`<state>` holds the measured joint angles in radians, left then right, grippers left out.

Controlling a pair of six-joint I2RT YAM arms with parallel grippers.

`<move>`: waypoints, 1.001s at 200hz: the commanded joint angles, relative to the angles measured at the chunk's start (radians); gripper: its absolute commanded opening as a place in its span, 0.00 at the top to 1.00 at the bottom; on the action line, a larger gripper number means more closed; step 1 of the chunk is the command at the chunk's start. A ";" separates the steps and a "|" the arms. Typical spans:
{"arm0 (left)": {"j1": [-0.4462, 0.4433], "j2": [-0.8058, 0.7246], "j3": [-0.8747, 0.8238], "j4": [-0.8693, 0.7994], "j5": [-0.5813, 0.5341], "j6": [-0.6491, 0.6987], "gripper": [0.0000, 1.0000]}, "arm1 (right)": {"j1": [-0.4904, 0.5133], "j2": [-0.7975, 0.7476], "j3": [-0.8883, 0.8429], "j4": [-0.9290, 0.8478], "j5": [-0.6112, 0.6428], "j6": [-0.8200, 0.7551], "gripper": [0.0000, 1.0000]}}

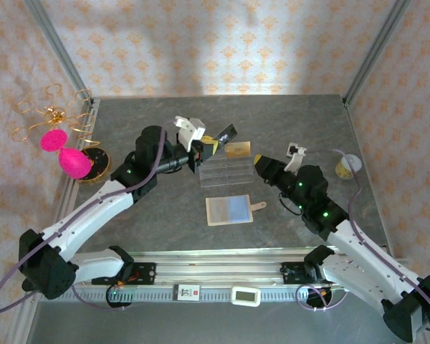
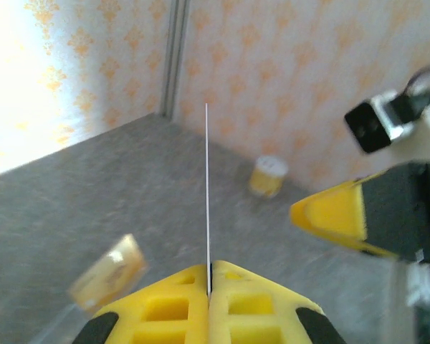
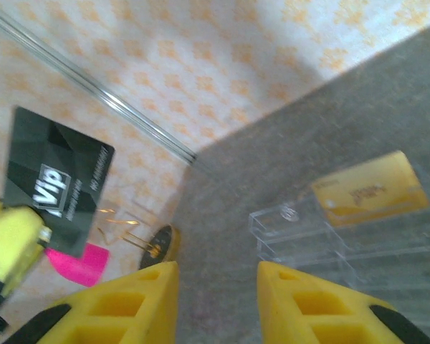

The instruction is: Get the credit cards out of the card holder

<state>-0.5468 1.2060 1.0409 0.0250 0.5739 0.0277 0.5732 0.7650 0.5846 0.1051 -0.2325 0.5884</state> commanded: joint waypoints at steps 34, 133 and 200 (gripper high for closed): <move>0.131 0.208 0.143 -0.403 0.114 0.590 1.00 | -0.068 -0.016 -0.025 -0.051 0.000 -0.021 0.66; 0.239 0.492 0.337 -0.475 0.266 0.818 1.00 | -0.169 0.202 0.007 0.079 -0.111 -0.014 0.67; 0.266 0.595 0.409 -0.565 0.278 0.913 1.00 | -0.185 0.280 0.034 0.099 -0.125 -0.025 0.67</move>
<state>-0.2993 1.7836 1.3949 -0.4667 0.8074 0.8597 0.3958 1.0325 0.5766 0.1612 -0.3450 0.5812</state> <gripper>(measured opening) 0.041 0.328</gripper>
